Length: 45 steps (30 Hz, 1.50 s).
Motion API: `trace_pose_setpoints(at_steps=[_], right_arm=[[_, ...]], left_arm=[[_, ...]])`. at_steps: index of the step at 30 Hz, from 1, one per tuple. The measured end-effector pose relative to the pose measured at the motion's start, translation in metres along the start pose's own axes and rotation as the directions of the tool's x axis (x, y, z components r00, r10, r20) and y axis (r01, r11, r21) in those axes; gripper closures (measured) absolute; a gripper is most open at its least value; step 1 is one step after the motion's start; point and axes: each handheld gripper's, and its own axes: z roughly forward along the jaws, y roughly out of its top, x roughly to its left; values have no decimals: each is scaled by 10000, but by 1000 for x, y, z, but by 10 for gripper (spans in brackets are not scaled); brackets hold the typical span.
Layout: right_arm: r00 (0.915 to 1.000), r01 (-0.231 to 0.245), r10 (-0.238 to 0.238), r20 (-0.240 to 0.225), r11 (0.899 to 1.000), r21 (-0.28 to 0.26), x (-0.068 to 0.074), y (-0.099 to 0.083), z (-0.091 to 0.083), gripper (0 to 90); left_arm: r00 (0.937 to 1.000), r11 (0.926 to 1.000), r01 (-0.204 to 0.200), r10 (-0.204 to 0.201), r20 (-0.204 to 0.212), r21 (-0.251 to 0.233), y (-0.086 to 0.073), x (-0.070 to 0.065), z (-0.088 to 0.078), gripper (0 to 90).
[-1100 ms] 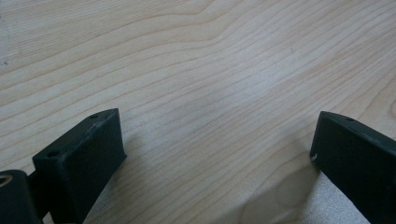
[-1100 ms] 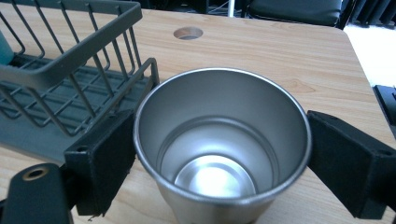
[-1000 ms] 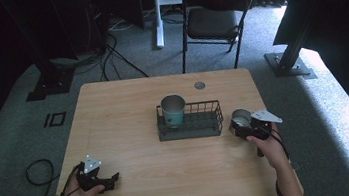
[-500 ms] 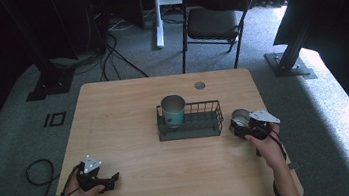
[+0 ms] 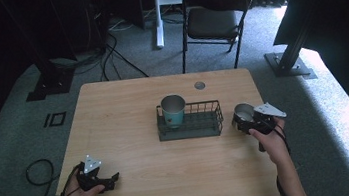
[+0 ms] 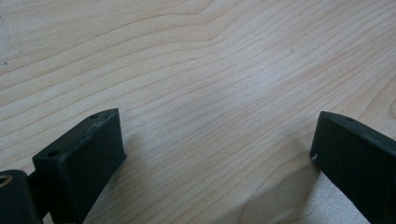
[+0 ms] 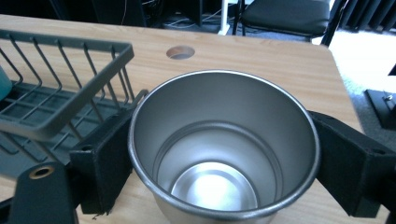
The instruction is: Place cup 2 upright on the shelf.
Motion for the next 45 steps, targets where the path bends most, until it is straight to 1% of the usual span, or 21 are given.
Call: trace_pose_setpoints(at_steps=[9,11,17,24,25,28,34,36,41,45], right_arm=[[9999,98,-100,-67,9998,-195,-2,18,-7,132],[10000,62,-63,-39,9996,-284,-2,23,-9,132],[9999,99,-105,-125,9990,-434,0,35,-14,132],[9991,118,-144,-401,9978,-646,2,50,-19,132],[9987,200,-233,-460,9973,-703,4,55,-20,132],[9978,370,-411,-529,9964,-760,8,63,-21,132],[9957,513,-586,-714,9936,-1009,16,80,-23,132],[9944,545,-635,-849,9930,-1050,20,85,-24,132],[9898,765,-885,-1113,9912,-1079,29,94,-22,132],[9863,814,-966,-1337,9901,-1145,36,99,-20,132]], left_arm=[[10000,10000,2,-2,2,3,0,0,0,33],[10000,10000,4,-4,2,3,0,0,0,33],[10000,10000,2,-2,0,3,0,0,0,33],[10000,10000,2,-2,-2,2,0,0,0,33],[10000,10000,9,-9,-1,2,0,0,0,33],[10000,10000,0,0,-2,4,0,0,0,33],[10000,10000,-2,2,-3,6,0,0,0,33],[10000,10000,-6,6,-3,7,0,0,0,33],[10000,10000,-5,5,-2,6,0,0,0,33],[10000,10000,4,-4,4,7,0,0,0,33]])
